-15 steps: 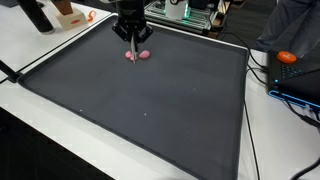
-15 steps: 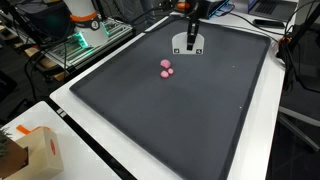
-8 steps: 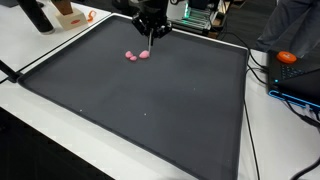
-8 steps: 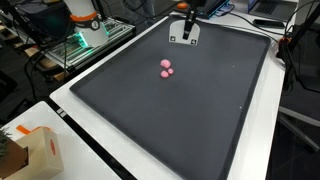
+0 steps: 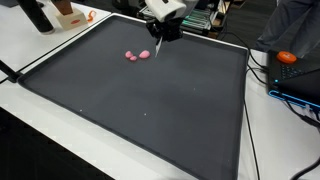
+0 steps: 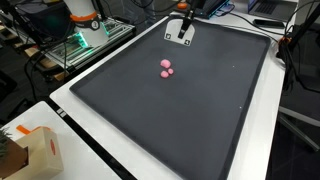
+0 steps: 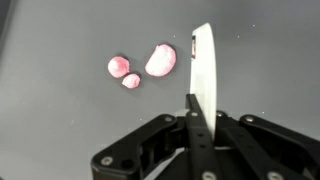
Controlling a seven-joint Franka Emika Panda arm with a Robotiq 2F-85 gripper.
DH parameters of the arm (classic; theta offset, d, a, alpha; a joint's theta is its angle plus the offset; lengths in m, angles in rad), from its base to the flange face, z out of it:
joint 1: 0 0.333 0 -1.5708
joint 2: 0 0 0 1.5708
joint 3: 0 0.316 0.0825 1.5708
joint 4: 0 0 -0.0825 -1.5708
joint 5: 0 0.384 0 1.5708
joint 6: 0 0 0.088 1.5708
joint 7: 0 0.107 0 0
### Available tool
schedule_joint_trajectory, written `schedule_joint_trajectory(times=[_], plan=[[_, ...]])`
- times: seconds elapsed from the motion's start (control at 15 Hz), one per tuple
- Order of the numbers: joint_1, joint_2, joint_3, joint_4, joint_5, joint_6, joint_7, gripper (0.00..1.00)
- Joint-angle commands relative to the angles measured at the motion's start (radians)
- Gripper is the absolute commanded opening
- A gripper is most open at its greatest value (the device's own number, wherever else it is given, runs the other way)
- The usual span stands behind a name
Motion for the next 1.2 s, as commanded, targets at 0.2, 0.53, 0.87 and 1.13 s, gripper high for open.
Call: schedule_joint_trajectory(times=[0.2, 0.53, 0.87, 1.13], plan=[[0.058, 0.136, -0.004, 0.096, -0.104, -0.079, 0.052, 0.01], [0.09, 0.21, -0.015, 0.155, -0.173, -0.103, 0.049, 0.01], [0.097, 0.254, -0.02, 0.217, -0.189, -0.126, 0.039, 0.01], [0.087, 0.274, -0.022, 0.27, -0.167, -0.144, 0.03, 0.01]])
